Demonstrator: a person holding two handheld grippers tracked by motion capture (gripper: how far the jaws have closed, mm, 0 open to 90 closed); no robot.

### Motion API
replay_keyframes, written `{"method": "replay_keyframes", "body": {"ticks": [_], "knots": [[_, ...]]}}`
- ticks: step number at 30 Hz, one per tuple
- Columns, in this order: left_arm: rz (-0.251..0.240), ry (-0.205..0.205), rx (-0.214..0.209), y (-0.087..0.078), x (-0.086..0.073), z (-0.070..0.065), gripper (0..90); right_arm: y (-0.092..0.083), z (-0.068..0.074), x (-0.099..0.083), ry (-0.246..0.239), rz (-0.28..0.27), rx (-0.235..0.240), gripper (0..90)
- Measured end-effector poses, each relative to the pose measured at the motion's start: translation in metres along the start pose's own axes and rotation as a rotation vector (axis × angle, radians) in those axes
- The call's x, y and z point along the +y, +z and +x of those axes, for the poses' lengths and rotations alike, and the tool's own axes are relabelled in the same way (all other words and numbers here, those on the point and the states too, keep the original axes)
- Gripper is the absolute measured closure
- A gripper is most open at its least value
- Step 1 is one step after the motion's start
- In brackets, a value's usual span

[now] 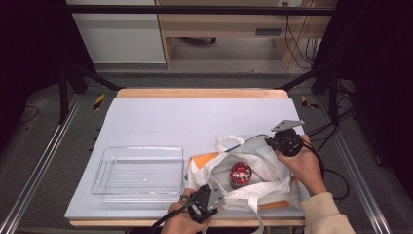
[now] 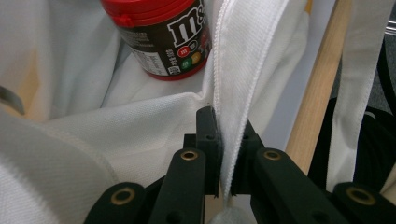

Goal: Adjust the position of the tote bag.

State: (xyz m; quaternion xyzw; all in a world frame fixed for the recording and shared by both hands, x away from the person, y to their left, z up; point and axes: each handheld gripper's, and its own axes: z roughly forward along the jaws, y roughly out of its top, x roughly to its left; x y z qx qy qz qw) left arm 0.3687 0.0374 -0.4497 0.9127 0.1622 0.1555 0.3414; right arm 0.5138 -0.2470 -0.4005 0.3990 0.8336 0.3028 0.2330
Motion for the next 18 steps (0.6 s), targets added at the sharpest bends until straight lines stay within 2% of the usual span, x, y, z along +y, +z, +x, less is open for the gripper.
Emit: {"method": "replay_keyframes", "body": {"ticks": [6,10,16,17,18], "knots": [[0.009,0.027,-0.010,-0.004,0.000,-0.005,85.2,-0.004,-0.003,0.006,0.003,-0.012,-0.020,87.8],[0.015,0.027,-0.011,-0.004,-0.001,-0.006,85.2,0.004,-0.004,0.003,0.018,0.010,-0.022,87.8],[0.018,0.047,-0.021,-0.005,-0.004,-0.008,85.3,0.017,-0.007,-0.003,0.049,0.044,-0.026,87.8],[0.016,0.046,-0.035,-0.004,-0.005,-0.008,85.3,0.019,-0.007,-0.004,0.042,0.041,-0.029,87.8],[0.020,0.046,-0.030,-0.005,-0.006,-0.008,85.3,0.020,-0.007,-0.005,0.040,0.047,-0.027,87.8]]}}
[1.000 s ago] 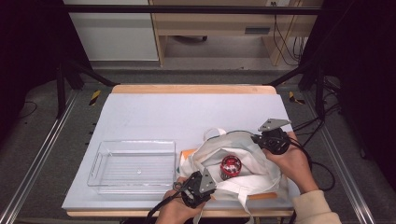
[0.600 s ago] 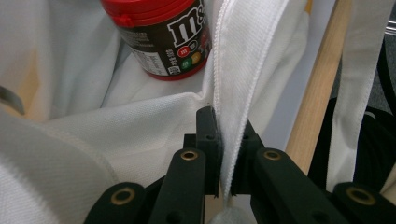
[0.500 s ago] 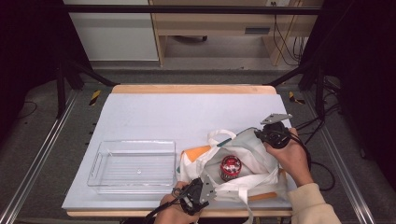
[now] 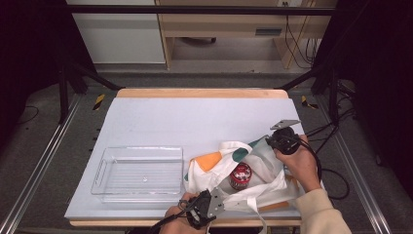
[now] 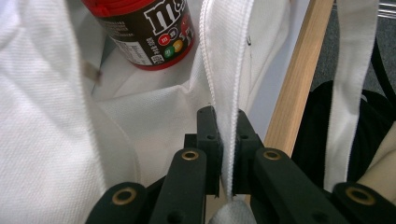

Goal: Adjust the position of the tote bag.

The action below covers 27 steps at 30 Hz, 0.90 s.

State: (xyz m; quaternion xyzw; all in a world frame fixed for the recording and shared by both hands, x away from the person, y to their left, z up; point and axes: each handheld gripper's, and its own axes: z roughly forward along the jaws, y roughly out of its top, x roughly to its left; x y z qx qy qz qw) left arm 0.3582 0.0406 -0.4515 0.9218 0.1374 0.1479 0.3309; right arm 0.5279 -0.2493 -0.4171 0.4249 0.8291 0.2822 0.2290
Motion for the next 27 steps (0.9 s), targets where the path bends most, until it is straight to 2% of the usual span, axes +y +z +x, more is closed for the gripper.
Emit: {"method": "replay_keyframes", "body": {"ticks": [4,5,6,8,9,10,12,16,21,24,27], "knots": [[-0.013,-0.016,0.005,0.000,-0.001,0.001,84.7,0.003,0.001,-0.003,0.012,0.011,0.011,87.4],[-0.028,-0.022,-0.012,0.001,-0.001,0.001,83.3,0.002,0.001,-0.003,0.003,0.010,0.009,86.7],[-0.030,-0.021,0.008,-0.001,0.000,0.002,80.8,-0.001,0.002,-0.003,-0.001,-0.004,0.011,84.4],[-0.050,-0.037,0.002,-0.004,0.001,0.003,73.9,-0.009,0.002,-0.002,0.016,-0.024,0.021,72.9],[-0.072,-0.053,0.023,-0.007,0.003,0.004,70.9,-0.012,0.003,-0.002,0.021,-0.027,0.016,68.9],[-0.086,-0.056,0.024,-0.010,0.004,0.004,67.8,-0.017,0.004,-0.002,0.012,-0.033,0.004,63.5],[-0.106,-0.053,0.037,-0.017,0.008,0.005,62.6,-0.029,0.006,-0.003,0.038,-0.060,0.004,53.1],[-0.149,-0.061,0.044,-0.034,0.019,0.006,50.1,-0.056,0.015,-0.003,0.047,-0.109,-0.017,40.0],[-0.205,-0.069,0.075,-0.054,0.031,0.011,45.3,-0.087,0.033,-0.007,0.034,-0.144,-0.026,40.4],[-0.218,-0.083,0.126,-0.063,0.040,0.024,44.9,-0.100,0.045,-0.016,0.032,-0.142,-0.048,41.3],[-0.211,-0.096,0.171,-0.065,0.048,0.040,44.7,-0.106,0.050,-0.025,0.044,-0.137,-0.061,41.2]]}}
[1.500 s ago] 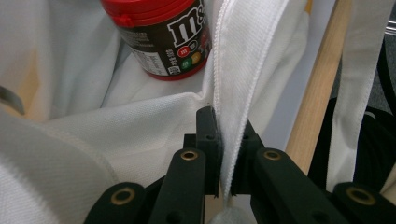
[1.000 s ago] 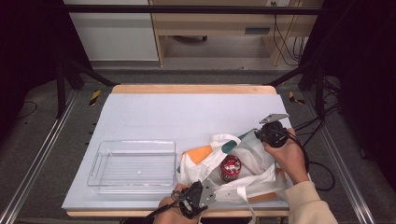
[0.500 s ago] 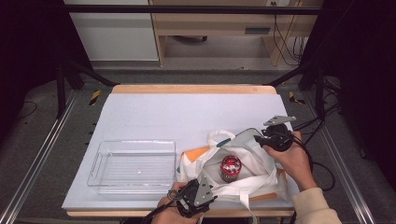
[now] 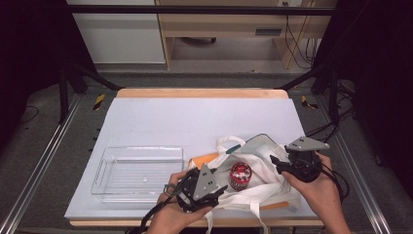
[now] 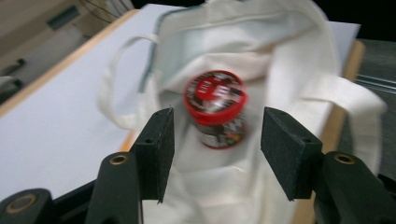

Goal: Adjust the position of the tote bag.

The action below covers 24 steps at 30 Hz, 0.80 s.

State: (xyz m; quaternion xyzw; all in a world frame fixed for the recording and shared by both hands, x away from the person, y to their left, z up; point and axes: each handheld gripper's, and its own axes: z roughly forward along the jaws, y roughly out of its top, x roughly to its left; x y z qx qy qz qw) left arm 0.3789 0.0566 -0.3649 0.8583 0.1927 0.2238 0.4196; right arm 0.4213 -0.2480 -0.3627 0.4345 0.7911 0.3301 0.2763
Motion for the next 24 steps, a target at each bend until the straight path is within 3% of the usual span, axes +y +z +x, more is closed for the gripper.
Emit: {"method": "replay_keyframes", "body": {"ticks": [2,8,12,16,17,20,24], "knots": [[0.014,-0.006,0.018,0.005,0.004,0.009,44.2,-0.003,0.002,-0.007,0.023,0.014,-0.012,40.5],[0.093,-0.013,0.004,0.035,0.007,0.020,42.5,-0.003,0.006,-0.027,0.070,0.041,-0.005,38.1],[0.168,0.001,0.007,0.052,0.003,0.026,54.7,0.000,0.008,-0.041,0.070,0.079,-0.011,41.5],[0.212,-0.022,0.012,0.060,-0.002,0.034,76.3,0.000,0.011,-0.053,0.040,0.141,-0.007,60.6],[0.216,-0.020,0.014,0.060,-0.002,0.035,78.0,0.000,0.012,-0.056,0.026,0.150,-0.005,69.6],[0.212,-0.019,0.026,0.060,-0.002,0.037,80.6,0.001,0.013,-0.063,0.012,0.144,-0.007,81.6],[0.200,-0.016,0.063,0.055,0.004,0.045,81.9,-0.005,0.011,-0.063,0.000,0.139,-0.030,83.9]]}}
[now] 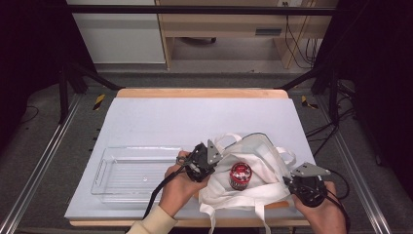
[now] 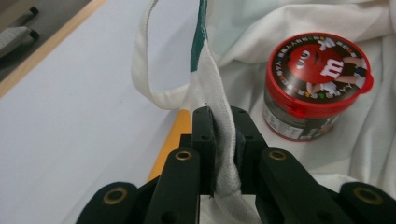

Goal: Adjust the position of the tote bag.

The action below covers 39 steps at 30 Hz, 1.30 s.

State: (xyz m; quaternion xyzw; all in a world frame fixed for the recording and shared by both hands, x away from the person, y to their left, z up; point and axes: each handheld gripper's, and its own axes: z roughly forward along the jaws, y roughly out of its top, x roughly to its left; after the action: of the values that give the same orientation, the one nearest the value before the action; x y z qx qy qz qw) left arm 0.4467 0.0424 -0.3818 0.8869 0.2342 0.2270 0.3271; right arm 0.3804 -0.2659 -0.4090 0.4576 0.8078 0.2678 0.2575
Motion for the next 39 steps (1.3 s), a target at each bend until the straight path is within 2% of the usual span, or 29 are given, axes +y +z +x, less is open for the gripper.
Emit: {"method": "replay_keyframes", "body": {"ticks": [3,7,13,18,20,24,29,32,36,39], "knots": [[-0.003,-0.018,0.015,0.001,0.002,0.009,82.3,-0.005,-0.003,-0.001,-0.005,-0.003,-0.011,84.2],[0.030,-0.038,0.026,0.010,-0.002,0.016,82.5,0.002,-0.004,-0.011,-0.001,0.029,0.002,84.5],[0.065,-0.063,0.034,0.022,-0.009,0.023,82.6,0.008,-0.008,-0.024,0.017,0.044,0.015,84.7],[0.111,-0.081,0.041,0.028,-0.014,0.032,82.7,0.008,-0.008,-0.030,0.031,0.044,0.028,84.8],[0.141,-0.074,0.061,0.030,-0.017,0.035,82.8,0.008,-0.008,-0.034,0.031,0.038,0.029,84.8],[0.175,-0.084,0.057,0.035,-0.021,0.037,82.7,0.011,-0.009,-0.041,0.050,0.032,0.051,84.7],[0.217,-0.093,0.023,0.048,-0.026,0.034,82.3,0.012,-0.008,-0.042,0.038,0.014,0.056,84.0],[0.209,-0.095,0.017,0.047,-0.025,0.033,82.1,0.010,-0.009,-0.041,0.027,-0.005,0.068,82.0],[0.146,-0.107,0.012,0.036,-0.024,0.036,79.8,0.001,-0.010,-0.038,0.018,-0.078,0.063,64.5],[0.088,-0.120,0.015,0.025,-0.020,0.035,70.9,-0.008,-0.011,-0.035,0.014,-0.121,0.065,52.5]]}}
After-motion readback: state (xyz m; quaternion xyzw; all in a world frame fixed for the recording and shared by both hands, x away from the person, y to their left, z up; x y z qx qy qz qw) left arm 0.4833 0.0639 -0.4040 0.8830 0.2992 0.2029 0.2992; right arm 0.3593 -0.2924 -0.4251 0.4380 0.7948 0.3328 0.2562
